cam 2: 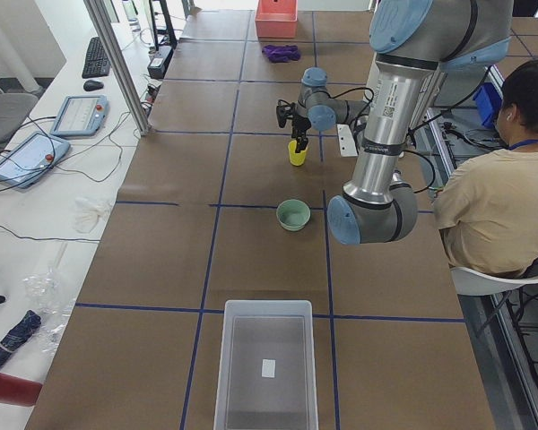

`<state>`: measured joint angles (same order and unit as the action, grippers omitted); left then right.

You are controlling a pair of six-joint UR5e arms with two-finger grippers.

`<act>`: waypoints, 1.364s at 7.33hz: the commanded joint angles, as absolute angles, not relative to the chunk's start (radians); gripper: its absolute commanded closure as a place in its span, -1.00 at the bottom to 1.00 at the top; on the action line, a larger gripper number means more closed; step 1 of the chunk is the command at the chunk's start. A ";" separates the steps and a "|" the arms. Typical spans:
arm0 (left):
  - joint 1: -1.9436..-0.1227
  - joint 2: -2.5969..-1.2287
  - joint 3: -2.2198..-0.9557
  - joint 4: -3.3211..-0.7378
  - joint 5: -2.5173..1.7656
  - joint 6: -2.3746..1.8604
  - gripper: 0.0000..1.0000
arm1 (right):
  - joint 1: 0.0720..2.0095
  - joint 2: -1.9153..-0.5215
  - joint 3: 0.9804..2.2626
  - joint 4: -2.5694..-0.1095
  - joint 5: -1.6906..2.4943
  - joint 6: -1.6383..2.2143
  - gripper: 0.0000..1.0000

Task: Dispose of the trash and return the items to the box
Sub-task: 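Lower the left gripper onto the yellow cup rim and grasp it, then lift the yellow cup with the left gripper and carry it off the table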

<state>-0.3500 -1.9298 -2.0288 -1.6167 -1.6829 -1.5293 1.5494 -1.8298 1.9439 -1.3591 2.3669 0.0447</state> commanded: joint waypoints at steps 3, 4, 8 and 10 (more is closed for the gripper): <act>-0.336 -1.927 -1.974 -1.687 -1.649 -1.525 1.00 | 1.549 -1.830 1.936 -1.359 2.368 0.043 -1.00; -0.337 -1.925 -1.977 -1.687 -1.648 -1.511 1.00 | 1.549 -1.830 1.936 -1.359 2.367 0.043 -1.00; -0.504 -1.800 -2.193 -1.677 -1.684 -1.259 1.00 | 1.549 -1.830 1.937 -1.358 2.368 0.043 -1.00; -0.772 -1.714 -2.229 -1.678 -1.857 -0.915 1.00 | 1.549 -1.829 1.939 -1.358 2.368 0.038 -1.00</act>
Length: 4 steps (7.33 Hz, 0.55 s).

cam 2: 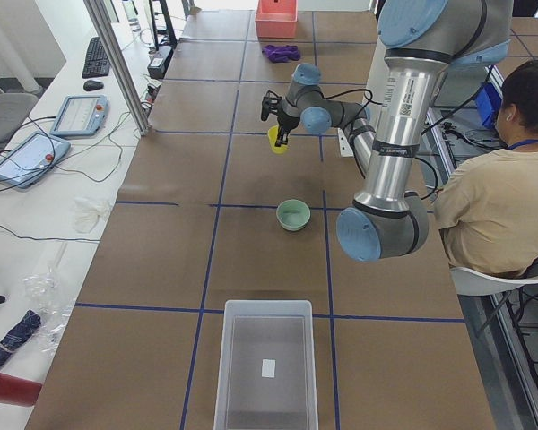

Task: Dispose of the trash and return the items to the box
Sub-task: 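Lift the yellow cup with the left gripper and carry it off the table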

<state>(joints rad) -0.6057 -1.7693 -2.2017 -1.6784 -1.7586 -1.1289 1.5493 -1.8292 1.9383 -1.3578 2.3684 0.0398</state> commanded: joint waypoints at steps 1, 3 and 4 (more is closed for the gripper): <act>-0.901 -1.671 -2.227 -1.680 -1.931 -0.735 1.00 | 1.549 -1.829 1.939 -1.358 2.368 0.037 -1.00; -1.101 -1.509 -2.189 -1.735 -2.041 -0.265 1.00 | 1.549 -1.829 1.939 -1.358 2.370 0.038 -1.00; -1.221 -1.464 -2.096 -1.814 -2.107 -0.100 1.00 | 1.549 -1.829 1.939 -1.358 2.370 0.038 -1.00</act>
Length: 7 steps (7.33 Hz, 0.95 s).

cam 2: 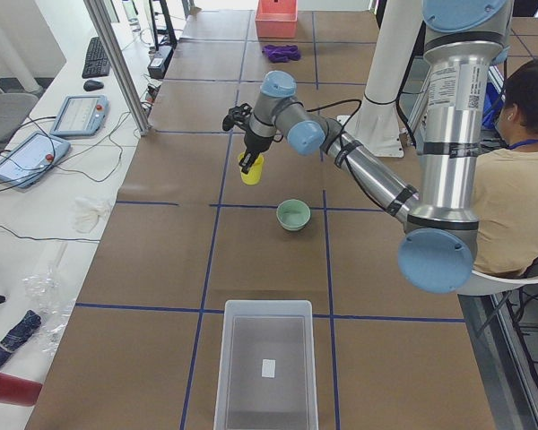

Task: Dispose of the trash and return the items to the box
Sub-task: 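Lift the yellow cup with the left gripper and carry it off the table, then lower the yellow cup into the clear plastic box with the left gripper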

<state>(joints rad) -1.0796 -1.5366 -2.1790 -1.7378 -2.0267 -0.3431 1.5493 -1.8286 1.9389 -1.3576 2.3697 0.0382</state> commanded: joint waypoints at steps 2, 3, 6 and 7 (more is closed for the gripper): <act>-1.461 -1.390 -1.863 -1.910 -2.302 0.306 1.00 | 1.549 -1.827 1.939 -1.358 2.370 0.037 -1.00; -1.564 -1.372 -1.795 -1.908 -2.316 0.466 1.00 | 1.549 -1.827 1.939 -1.358 2.370 0.037 -1.00; -1.598 -1.260 -1.741 -2.010 -2.319 0.535 1.00 | 1.549 -1.825 1.945 -1.358 2.370 0.037 -1.00; -1.597 -1.240 -1.661 -2.129 -2.363 0.531 1.00 | 1.548 -1.825 1.944 -1.356 2.368 0.037 -1.00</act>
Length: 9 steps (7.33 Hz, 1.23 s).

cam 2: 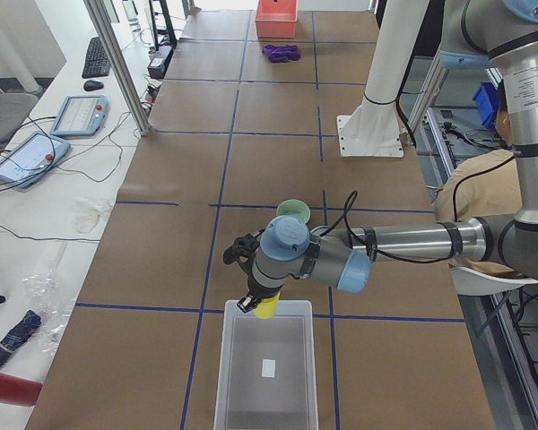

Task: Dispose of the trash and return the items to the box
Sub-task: 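Lower the yellow cup into the clear plastic box with the left gripper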

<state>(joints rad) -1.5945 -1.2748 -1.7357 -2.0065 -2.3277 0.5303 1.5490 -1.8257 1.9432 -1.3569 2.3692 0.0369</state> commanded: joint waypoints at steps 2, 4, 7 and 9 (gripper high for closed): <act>-1.589 -1.221 -1.519 -2.322 -2.437 0.526 1.00 | 1.549 -1.827 1.942 -1.358 2.368 0.037 -1.00; -1.566 -1.216 -1.496 -2.319 -2.456 0.532 1.00 | 1.549 -1.827 1.940 -1.356 2.368 0.035 -1.00; -1.500 -1.216 -1.482 -2.319 -2.548 0.529 0.83 | 1.548 -1.827 1.940 -1.356 2.368 0.034 -1.00; -1.490 -1.216 -1.482 -2.322 -2.549 0.529 0.72 | 1.548 -1.827 1.940 -1.356 2.367 0.034 -1.00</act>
<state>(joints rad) -1.4975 -1.2165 -1.4824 -2.3200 -2.5437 0.5293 1.5479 -1.8270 1.9405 -1.3562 2.3681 0.0340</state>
